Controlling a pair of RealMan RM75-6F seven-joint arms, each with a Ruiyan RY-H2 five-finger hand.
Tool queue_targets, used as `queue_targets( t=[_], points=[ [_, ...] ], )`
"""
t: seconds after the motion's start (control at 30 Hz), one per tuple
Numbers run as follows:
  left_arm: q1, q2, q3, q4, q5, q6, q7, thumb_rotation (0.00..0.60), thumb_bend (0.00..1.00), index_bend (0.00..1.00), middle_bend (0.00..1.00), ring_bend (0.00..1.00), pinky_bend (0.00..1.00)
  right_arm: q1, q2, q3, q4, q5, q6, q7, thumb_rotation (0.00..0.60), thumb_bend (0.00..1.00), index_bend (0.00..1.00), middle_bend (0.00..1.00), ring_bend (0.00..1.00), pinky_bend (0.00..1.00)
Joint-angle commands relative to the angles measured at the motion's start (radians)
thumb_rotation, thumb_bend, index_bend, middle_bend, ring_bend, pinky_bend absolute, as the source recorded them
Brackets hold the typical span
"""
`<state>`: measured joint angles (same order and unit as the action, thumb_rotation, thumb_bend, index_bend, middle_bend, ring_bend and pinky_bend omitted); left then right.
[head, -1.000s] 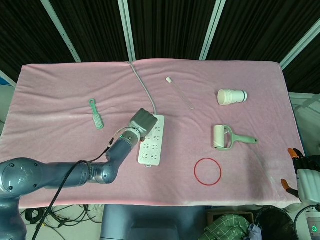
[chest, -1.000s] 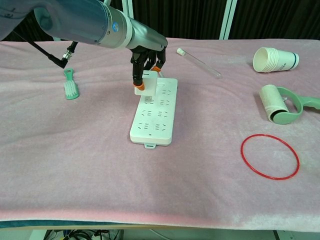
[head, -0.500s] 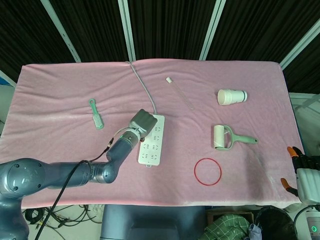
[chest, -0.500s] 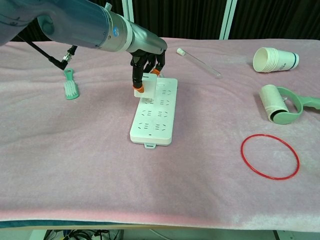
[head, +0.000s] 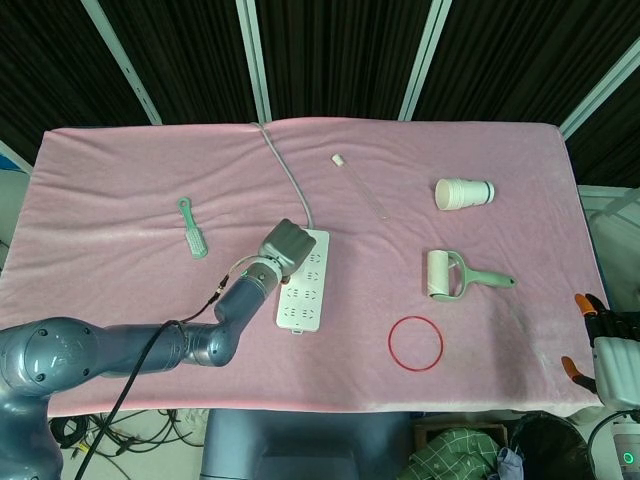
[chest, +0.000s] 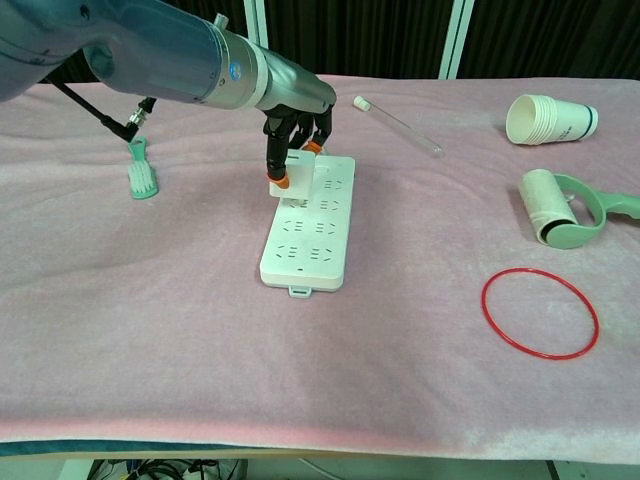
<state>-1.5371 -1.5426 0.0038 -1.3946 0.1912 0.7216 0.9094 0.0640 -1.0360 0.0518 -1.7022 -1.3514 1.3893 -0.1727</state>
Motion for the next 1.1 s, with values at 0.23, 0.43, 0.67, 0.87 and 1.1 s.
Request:
queue_targets(
  t=[0.23,0.43,0.67,0.87,1.1],
  points=[
    [0.001,-0.005,0.005,0.003,0.010,0.001,-0.014,0.600,0.39,0.65,0.63,0.43,0.40,0.000,0.001,0.000,-0.004,0.007,-0.004,-0.006,0.600,0.16,0.04,0.08,0.18,0.17],
    [-0.002,-0.012,0.006,0.008,0.014,-0.005,-0.024,0.600,0.39,0.65,0.63,0.43,0.40,0.001,0.002,0.001,-0.007,0.012,-0.007,-0.009,0.600,0.16,0.04,0.08,0.18,0.17],
    [-0.009,-0.023,0.014,0.016,0.006,-0.008,-0.023,0.600,0.39,0.65,0.63,0.43,0.40,0.001,0.003,0.001,-0.009,0.013,-0.008,-0.005,0.600,0.16,0.04,0.08,0.18,0.17],
    [-0.013,-0.028,0.018,0.022,0.002,-0.006,-0.026,0.600,0.39,0.65,0.63,0.43,0.40,0.001,0.004,0.001,-0.009,0.012,-0.009,-0.003,0.600,0.16,0.04,0.08,0.18,0.17],
    [-0.009,-0.041,0.024,0.036,0.010,-0.011,-0.034,0.600,0.39,0.66,0.63,0.43,0.40,0.001,0.005,0.000,-0.010,0.013,-0.012,-0.002,0.600,0.16,0.04,0.08,0.18,0.17]
  ],
)
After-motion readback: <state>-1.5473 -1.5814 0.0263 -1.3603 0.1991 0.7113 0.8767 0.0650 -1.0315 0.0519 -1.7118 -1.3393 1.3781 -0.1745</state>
